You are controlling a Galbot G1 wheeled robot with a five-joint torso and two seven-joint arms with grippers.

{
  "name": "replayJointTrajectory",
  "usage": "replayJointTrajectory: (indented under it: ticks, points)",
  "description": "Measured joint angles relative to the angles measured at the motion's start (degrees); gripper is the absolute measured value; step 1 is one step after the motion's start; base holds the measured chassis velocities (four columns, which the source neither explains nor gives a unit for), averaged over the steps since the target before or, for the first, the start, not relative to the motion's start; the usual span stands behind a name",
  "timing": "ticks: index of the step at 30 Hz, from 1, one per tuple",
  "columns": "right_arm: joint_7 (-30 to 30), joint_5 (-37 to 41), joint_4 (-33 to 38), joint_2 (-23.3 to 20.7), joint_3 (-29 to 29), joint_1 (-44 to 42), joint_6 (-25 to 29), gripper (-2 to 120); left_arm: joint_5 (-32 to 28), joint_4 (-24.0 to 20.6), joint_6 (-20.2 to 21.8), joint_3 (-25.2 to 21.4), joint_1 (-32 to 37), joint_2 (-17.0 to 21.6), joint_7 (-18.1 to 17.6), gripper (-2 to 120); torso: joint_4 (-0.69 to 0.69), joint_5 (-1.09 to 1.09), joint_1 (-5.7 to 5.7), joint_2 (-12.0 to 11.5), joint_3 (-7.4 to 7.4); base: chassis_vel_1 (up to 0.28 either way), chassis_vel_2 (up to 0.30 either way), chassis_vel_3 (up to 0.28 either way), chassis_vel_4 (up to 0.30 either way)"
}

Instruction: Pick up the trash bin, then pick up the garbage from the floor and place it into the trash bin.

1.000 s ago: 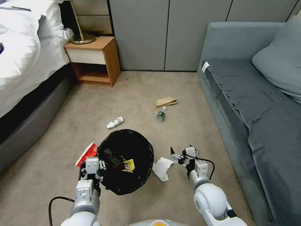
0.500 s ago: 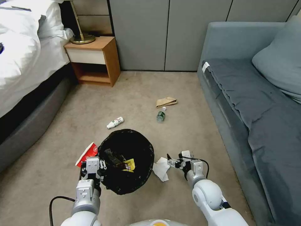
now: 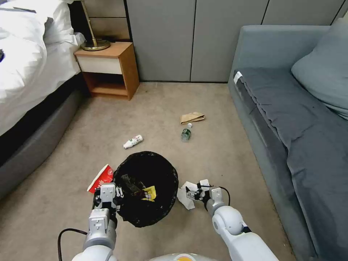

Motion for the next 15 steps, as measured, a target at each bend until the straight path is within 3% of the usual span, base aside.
replayJointTrajectory:
  ticks: [15]
  points:
    - [-1.0,-4.0,-11.2,1.6,-1.3,5.1,3.1,100,-0.1,1.2,0.4,-0.2,-0.5,-0.1,-0.1,1,0.0,0.0,0.0,0.0,0.0,0.0,0.0,0.0,0.0]
